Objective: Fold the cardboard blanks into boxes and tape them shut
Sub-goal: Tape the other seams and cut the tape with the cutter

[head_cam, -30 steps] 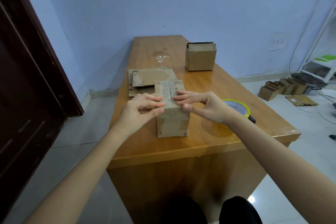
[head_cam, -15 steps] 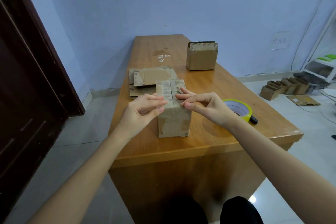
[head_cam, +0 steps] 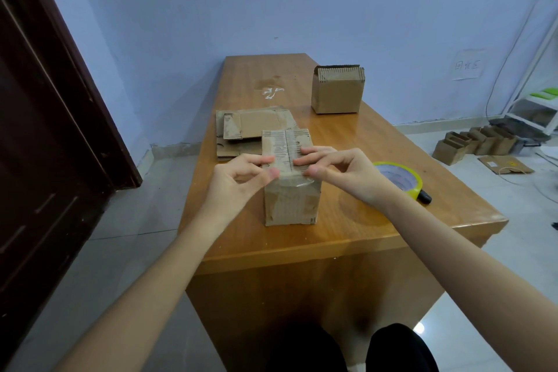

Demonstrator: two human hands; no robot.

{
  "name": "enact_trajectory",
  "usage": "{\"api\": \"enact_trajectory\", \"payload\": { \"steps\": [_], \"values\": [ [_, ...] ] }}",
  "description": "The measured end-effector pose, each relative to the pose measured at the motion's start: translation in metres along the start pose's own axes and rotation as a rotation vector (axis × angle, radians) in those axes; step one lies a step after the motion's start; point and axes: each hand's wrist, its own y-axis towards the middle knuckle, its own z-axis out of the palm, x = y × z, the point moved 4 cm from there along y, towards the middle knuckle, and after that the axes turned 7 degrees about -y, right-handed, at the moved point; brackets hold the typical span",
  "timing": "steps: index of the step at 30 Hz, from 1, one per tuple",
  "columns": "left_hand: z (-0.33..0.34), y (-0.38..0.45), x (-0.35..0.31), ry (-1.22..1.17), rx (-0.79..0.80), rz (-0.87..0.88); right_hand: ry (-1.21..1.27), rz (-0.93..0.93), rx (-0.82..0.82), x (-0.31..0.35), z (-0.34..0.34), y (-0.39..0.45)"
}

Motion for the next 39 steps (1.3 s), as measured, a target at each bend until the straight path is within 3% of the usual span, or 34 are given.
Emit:
{"api": "enact_trajectory", "payload": {
  "steps": [2,12,18,20,30,39],
  "values": [
    [0.002,0.002,0.000,0.049,-0.074,0.028,-0.040,-0.041,0.003,-0.002,0.000,-0.001],
    [0.006,-0.013,0.010,0.129,-0.080,0.268,-0.095,-0.106,0.007,-0.008,0.000,-0.004],
    [0.014,-0.017,0.013,0.157,-0.222,0.273,-0.170,-0.185,-0.383,-0.005,0.036,-0.010],
    [0.014,-0.015,0.013,0.140,-0.233,0.266,-0.138,-0.202,-0.417,-0.008,0.038,-0.010],
    [0.008,-0.011,0.011,0.121,-0.120,0.277,-0.079,-0.130,-0.164,-0.004,0.017,-0.013],
    [0.003,-0.010,0.014,0.034,-0.022,0.137,-0.028,-0.046,0.071,0.000,0.009,-0.014]
  ]
}}
